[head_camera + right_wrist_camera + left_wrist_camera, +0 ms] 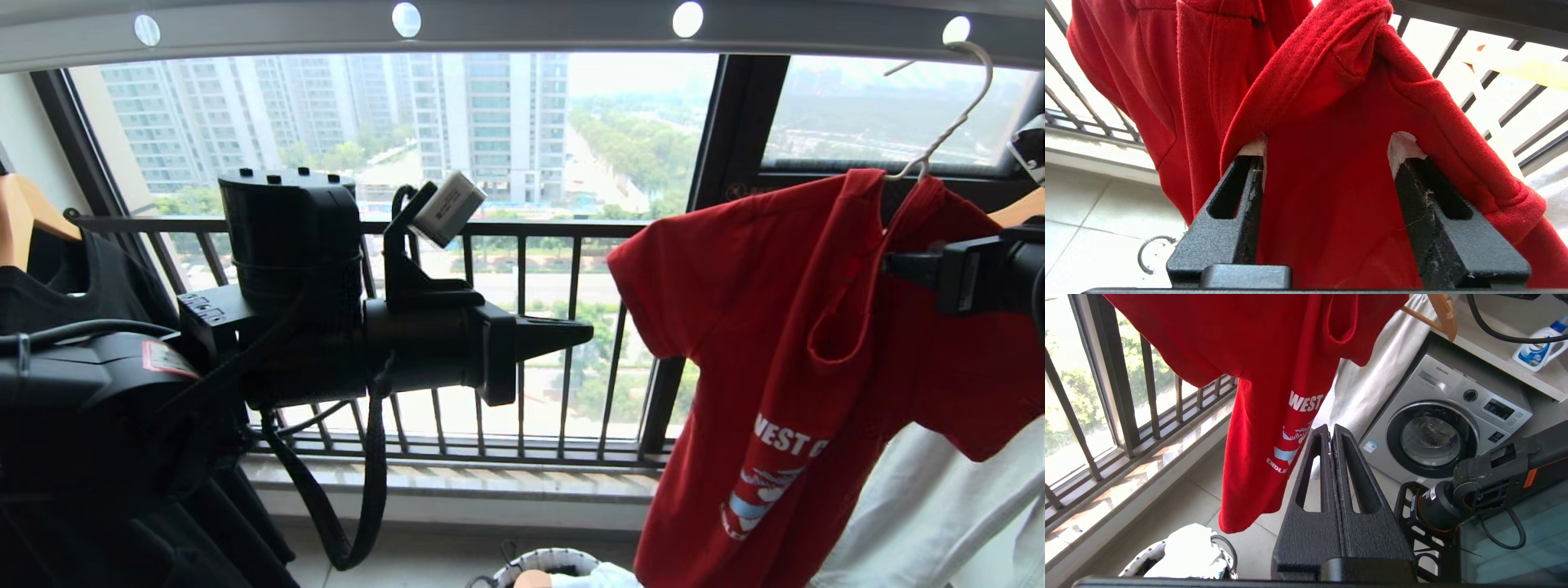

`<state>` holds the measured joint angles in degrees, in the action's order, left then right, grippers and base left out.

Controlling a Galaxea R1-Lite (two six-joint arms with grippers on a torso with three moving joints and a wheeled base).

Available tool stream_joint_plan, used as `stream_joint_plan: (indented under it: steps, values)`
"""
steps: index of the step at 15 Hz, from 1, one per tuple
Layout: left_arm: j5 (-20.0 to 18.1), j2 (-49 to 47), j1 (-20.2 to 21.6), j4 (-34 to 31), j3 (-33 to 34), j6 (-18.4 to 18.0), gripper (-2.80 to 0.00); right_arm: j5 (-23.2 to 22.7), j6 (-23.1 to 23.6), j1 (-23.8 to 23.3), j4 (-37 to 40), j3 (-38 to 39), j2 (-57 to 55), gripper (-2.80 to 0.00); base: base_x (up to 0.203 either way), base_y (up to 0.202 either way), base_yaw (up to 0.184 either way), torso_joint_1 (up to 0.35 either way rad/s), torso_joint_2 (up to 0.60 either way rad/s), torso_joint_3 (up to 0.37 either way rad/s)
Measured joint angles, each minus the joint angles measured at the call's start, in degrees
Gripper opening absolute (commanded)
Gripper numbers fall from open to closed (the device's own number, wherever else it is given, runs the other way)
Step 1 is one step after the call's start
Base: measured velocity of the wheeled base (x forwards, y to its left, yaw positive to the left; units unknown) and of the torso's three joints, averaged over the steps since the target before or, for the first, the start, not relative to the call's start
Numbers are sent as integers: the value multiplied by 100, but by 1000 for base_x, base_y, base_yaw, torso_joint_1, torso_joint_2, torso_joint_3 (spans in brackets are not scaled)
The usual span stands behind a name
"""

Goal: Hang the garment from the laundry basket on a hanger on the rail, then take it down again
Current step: Take the clothes off the clothes rack

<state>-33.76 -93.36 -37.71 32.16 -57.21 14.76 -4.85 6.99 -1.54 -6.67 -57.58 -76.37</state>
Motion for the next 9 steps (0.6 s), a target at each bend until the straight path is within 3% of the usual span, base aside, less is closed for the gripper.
stream_joint_plan:
  steps: [5,9]
  values:
    - [0,58,2,0,7,-11,-280,-169,36,-67,26,111,162,0,0,0,0,0,0,0]
    - [5,66,2,0,7,-18,-280,-124,441,-377,43,241,281,0,0,0,0,0,0,0]
